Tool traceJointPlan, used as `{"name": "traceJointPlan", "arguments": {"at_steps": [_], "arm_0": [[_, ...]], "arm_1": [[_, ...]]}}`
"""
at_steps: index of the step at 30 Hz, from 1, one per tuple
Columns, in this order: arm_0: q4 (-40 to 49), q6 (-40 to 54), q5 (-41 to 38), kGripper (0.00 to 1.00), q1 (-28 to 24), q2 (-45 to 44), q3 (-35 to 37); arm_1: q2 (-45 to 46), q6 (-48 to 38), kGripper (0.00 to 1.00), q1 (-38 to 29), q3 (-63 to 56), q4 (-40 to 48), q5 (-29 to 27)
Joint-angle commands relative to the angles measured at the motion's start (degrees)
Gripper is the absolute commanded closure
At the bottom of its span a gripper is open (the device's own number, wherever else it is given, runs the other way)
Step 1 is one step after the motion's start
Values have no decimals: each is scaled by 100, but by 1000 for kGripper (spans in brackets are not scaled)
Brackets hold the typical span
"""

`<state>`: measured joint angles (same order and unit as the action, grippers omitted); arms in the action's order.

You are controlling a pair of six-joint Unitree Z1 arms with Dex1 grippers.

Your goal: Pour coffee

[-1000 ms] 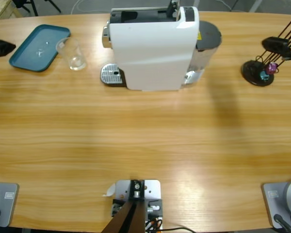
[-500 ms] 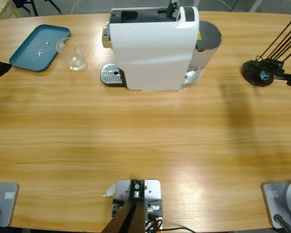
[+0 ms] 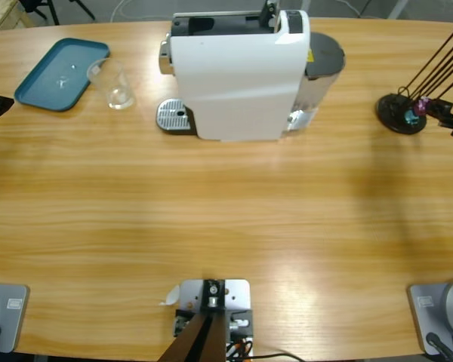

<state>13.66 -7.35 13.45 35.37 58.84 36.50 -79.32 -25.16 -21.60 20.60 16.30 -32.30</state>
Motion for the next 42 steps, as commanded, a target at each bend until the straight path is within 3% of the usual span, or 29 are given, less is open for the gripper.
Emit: {"name": "traceJointPlan", "arguments": {"at_steps": [1, 17, 21, 24, 31, 33, 35, 37, 39, 42], "arm_0": [[-83, -82, 79, 225, 5, 2, -203], [-91, -73, 88, 225, 5, 74, -196], [-102, -73, 88, 225, 5, 93, -196], [-116, -73, 88, 225, 5, 114, -196], [-118, -73, 88, 225, 5, 119, -196], [-118, -73, 88, 225, 5, 128, -196], [-126, -73, 88, 223, 5, 140, -196], [-128, -73, 88, 224, 5, 146, -196], [-135, -73, 88, 223, 5, 153, -196], [-141, -73, 88, 222, 5, 163, -196]], "arm_1": [[-753, -68, 239, 59, -205, 636, 154], [-1312, -73, 251, 189, -293, 1186, 85], [-1417, -77, 281, 253, -293, 1253, 106], [-1516, -77, 366, 277, -293, 1332, 148], [-1620, -75, 411, 279, -284, 1399, 183], [-1651, -75, 532, 279, -284, 1416, 205], [-1700, -75, 580, 279, -277, 1432, 261], [-1778, -77, 734, 279, -267, 1455, 294], [-1806, -77, 958, 288, -270, 1490, 322], [-1816, -89, 1000, 288, -276, 1499, 321]]}}
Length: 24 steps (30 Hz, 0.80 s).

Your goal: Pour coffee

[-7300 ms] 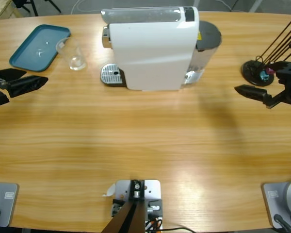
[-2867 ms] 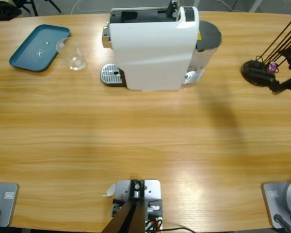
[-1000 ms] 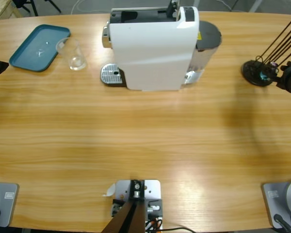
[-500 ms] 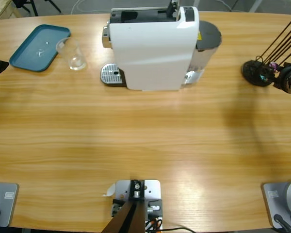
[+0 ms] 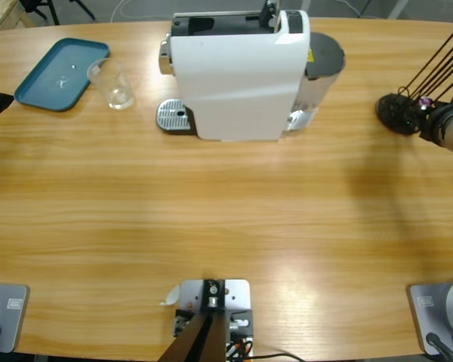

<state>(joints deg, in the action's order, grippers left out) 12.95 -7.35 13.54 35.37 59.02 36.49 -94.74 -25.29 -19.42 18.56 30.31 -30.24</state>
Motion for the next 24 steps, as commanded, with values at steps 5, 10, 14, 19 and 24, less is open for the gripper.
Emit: {"name": "traceJointPlan", "arguments": {"at_steps": [5, 10, 14, 19, 24], "arm_0": [[-73, -73, 78, 222, 5, 154, -195], [-73, -73, 78, 222, 5, 171, -195], [-75, -73, 78, 222, 5, 180, -192], [-82, -73, 78, 221, 5, 191, -187], [-82, -72, 78, 225, 5, 215, -178]], "arm_1": [[-282, -99, 1000, 70, -72, 106, 79], [-245, -99, 1000, 70, -86, 106, 41], [-185, -104, 1000, 70, -114, 106, 39], [245, -83, 1000, 70, -197, 50, 9], [1194, 244, 1000, 70, 90, -564, 41]]}}
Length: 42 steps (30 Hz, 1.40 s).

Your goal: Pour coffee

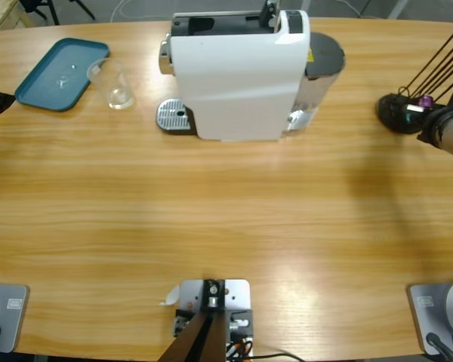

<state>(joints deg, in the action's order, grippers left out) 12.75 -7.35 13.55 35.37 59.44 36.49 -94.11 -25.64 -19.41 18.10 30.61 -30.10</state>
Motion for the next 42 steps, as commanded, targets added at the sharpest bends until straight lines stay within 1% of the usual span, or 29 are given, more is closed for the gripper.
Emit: {"name": "traceJointPlan", "arguments": {"at_steps": [1, 7, 13, 21, 38, 39, 41, 42], "arm_0": [[-62, -73, 78, 222, 5, 173, -178], [-62, -73, 78, 220, 5, 173, -178], [-71, -73, 78, 222, 5, 173, -178], [-71, -73, 78, 223, 5, 173, -178], [-88, -73, 78, 220, 5, 198, -178], [-95, -73, 78, 221, 5, 200, -178], [-97, -73, 78, 222, 5, 201, -178], [-97, -73, 78, 220, 5, 208, -178]], "arm_1": [[1314, 323, 1000, 69, 282, -830, 29], [1833, 508, 1000, 69, 1031, -1867, 46], [2197, 676, 1000, 71, 1583, -2590, 48], [2606, 803, 1000, 71, 1782, -3064, 39], [3090, 961, 1000, 78, 2014, -3483, 21], [3100, 965, 975, 78, 2047, -3500, 51], [3100, 965, 524, 78, 2075, -3509, 250], [3098, 968, 379, 78, 2075, -3509, 354]]}}
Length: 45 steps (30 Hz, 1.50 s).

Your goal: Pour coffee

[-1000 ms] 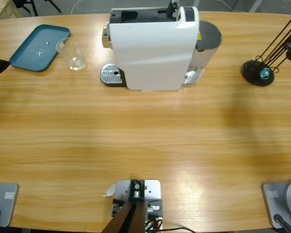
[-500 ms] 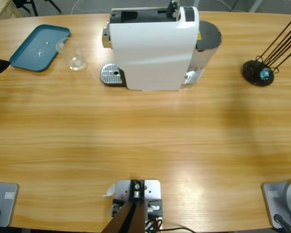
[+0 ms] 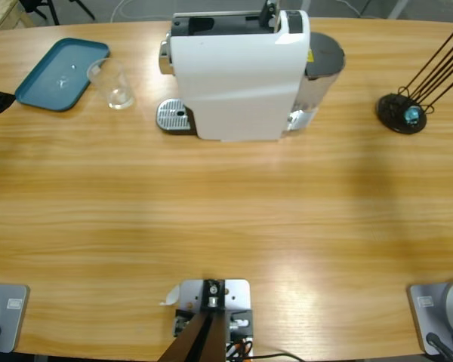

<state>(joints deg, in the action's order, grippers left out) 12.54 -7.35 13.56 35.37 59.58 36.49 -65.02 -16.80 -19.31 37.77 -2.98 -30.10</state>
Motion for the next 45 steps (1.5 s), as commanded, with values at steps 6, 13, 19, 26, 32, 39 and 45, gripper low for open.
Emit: {"name": "traceJointPlan", "arguments": {"at_steps": [6, 13, 19, 26, 32, 39, 45], "arm_0": [[-76, -73, 76, 220, 5, 194, -178], [-76, -73, 76, 220, 5, 203, -178], [-83, -73, 76, 220, 5, 219, -171], [-85, -73, 76, 220, 5, 230, -169], [-86, -73, 76, 220, 5, 247, -169], [-93, -73, 76, 220, 5, 256, -169], [-93, -73, 76, 220, 5, 265, -169]], "arm_1": [[71, 471, 0, 80, 99, -222, 1023], [-42, 854, 73, 409, 69, -379, 1055], [-212, 942, 133, 525, 64, -333, 1058], [-400, 969, 157, 533, 141, -258, 1030], [-594, 988, 165, 565, 280, -182, 997], [-713, 1039, 165, 658, 384, -159, 955], [-761, 1039, 250, 692, 401, -142, 935]]}}
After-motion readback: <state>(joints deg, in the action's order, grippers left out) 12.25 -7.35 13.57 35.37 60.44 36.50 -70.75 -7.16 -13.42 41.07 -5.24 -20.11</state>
